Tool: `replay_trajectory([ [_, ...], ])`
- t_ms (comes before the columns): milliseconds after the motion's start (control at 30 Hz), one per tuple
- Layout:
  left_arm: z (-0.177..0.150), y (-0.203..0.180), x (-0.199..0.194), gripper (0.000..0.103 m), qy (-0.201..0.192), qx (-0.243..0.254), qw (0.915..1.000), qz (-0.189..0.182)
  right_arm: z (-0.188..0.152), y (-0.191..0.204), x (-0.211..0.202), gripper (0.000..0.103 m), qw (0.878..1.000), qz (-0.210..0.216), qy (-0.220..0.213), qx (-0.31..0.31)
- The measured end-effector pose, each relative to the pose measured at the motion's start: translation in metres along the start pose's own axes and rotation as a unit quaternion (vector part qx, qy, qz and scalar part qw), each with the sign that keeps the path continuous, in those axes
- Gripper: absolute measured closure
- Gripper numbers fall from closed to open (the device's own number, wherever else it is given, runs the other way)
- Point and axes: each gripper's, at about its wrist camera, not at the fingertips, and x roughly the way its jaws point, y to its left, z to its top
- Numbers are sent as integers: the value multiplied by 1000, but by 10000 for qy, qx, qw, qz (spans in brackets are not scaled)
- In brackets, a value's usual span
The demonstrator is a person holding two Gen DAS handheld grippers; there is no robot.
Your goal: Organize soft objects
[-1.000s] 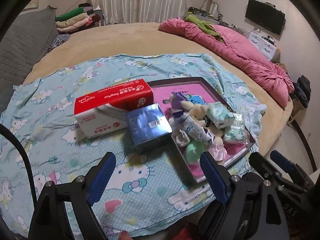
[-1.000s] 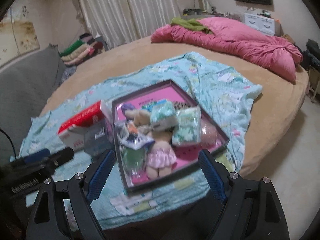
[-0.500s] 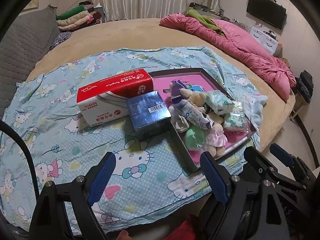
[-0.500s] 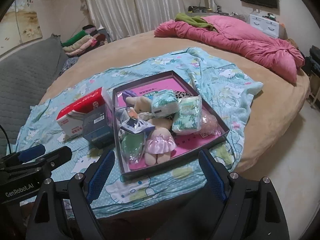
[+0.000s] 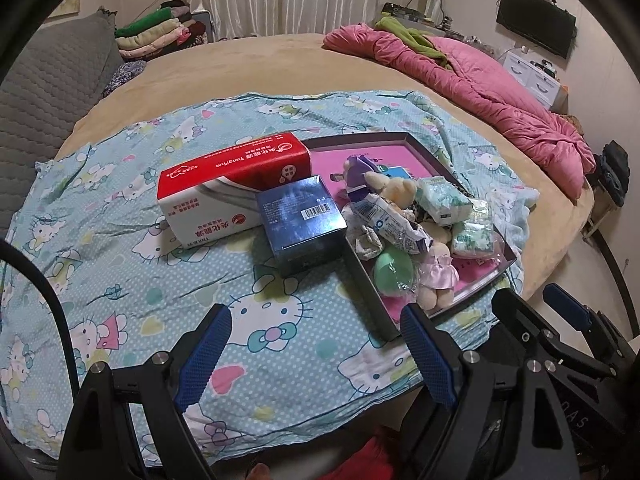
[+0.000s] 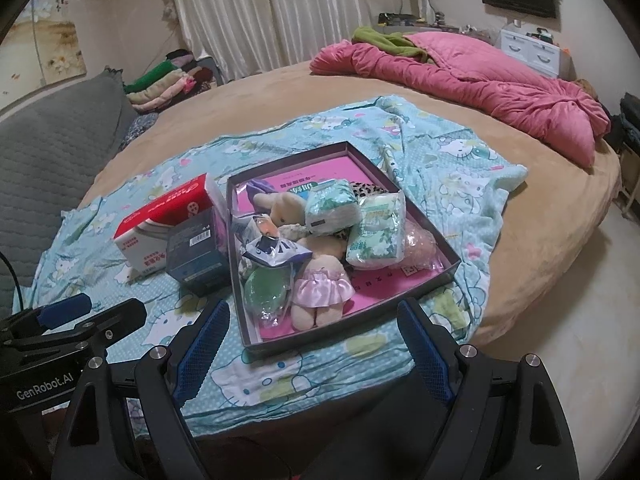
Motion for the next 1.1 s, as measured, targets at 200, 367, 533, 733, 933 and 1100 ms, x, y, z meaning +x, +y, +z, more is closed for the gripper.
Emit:
replay_trajectory([
  [200,-2,2,1,17,30,6,10000,30,-1,0,0,16,10000,1,13,9],
  [367,-3,1,2,17,70,15,10000,57,-1,0,1,16,10000,6,10,9],
  [533,-3,-1,7,17,120,6,9999,69,-1,0,0,16,10000,-12,-28,12],
  [733,-6,-2,17,17,222,35,9997,101,0,-2,3,16,10000,7,-8,26],
  [933,-9,1,28,17,262,12,9995,159,0,-4,8,16,10000,28,11,43],
  [1100,-10,10,39,17,177,-82,9996,221,1,0,13,16,10000,30,3,-61],
])
